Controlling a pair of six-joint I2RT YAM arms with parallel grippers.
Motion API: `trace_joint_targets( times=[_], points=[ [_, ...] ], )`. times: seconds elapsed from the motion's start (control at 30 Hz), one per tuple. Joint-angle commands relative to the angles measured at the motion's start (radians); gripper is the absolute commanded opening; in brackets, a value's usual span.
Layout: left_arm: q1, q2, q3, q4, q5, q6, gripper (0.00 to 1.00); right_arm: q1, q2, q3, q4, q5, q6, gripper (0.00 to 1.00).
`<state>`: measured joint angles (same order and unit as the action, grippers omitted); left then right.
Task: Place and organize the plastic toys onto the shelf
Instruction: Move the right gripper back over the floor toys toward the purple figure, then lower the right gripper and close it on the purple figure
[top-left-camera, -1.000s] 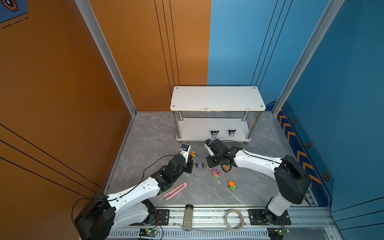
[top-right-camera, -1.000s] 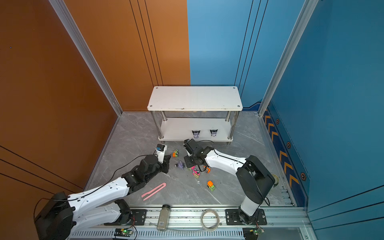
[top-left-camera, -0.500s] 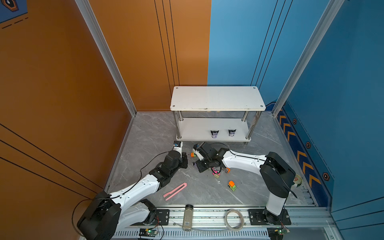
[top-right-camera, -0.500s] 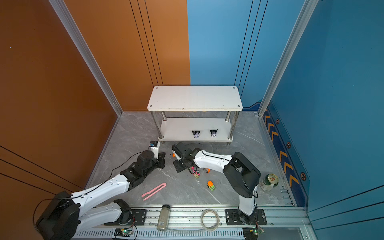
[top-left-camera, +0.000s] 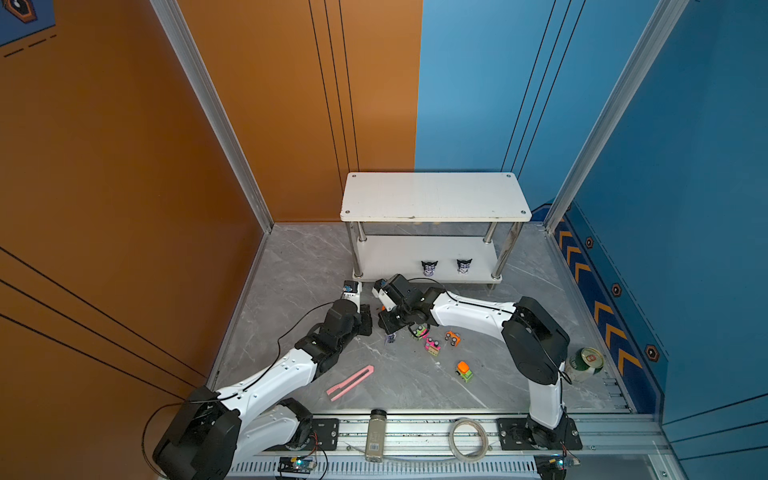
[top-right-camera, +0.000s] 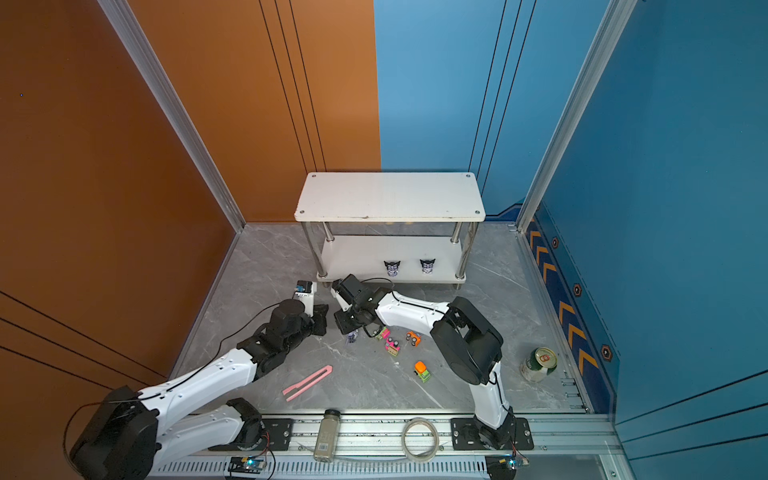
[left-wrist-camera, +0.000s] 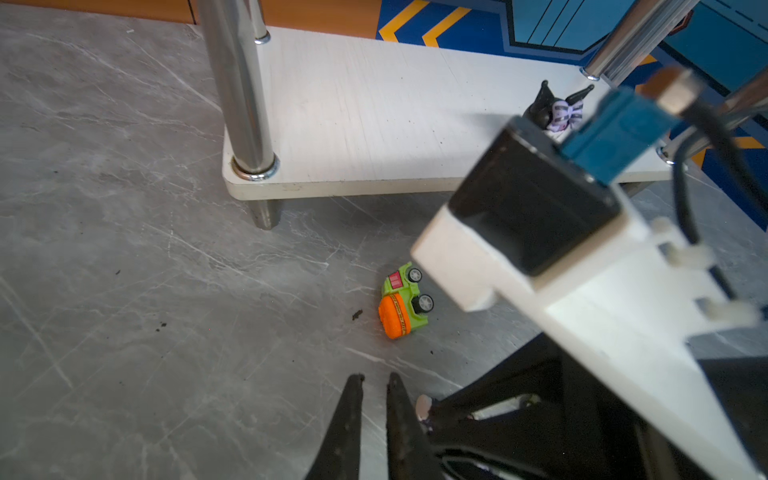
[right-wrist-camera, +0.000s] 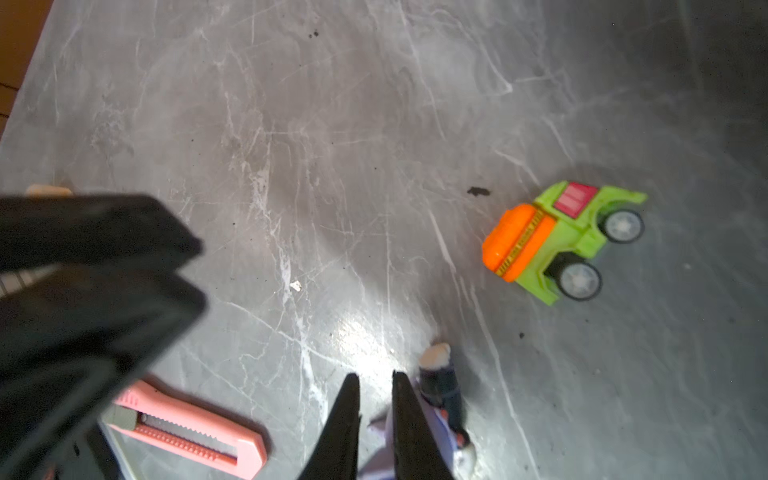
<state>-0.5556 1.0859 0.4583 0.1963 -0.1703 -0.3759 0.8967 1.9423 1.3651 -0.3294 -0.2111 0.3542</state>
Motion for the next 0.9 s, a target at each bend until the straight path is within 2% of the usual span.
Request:
trace_joint_targets(
  times=[0.0, 0.07, 0.17, 0.33, 0.57, 0.73, 0.87],
  points=[
    [0.028, -0.028, -0.011, -0.02, 0.015, -0.007, 0.15, 0.003, -0.082, -0.045, -0.068, 0.071, -0.069, 0.36],
    [0.041, -0.028, -0.01, -0.018, 0.02, -0.009, 0.15, 0.012, -0.098, -0.067, -0.087, 0.092, -0.078, 0.46],
    [0.051, -0.019, -0.01, -0.011, 0.034, -0.016, 0.15, 0.025, -0.096, -0.08, -0.093, 0.112, -0.076, 0.54],
    [0.053, -0.001, -0.003, -0.005, 0.062, -0.03, 0.15, 0.045, -0.056, -0.071, -0.066, 0.11, -0.09, 0.57],
    [0.052, -0.003, -0.003, -0.015, 0.069, -0.031, 0.15, 0.046, 0.007, -0.034, -0.065, 0.132, -0.115, 0.52],
    [0.054, 0.0, -0.003, -0.017, 0.066, -0.031, 0.16, 0.028, 0.017, -0.048, -0.038, 0.096, -0.107, 0.4],
    [0.054, 0.006, 0.0, -0.015, 0.071, -0.031, 0.16, 0.006, 0.009, -0.082, 0.008, 0.025, -0.078, 0.31]
  ],
)
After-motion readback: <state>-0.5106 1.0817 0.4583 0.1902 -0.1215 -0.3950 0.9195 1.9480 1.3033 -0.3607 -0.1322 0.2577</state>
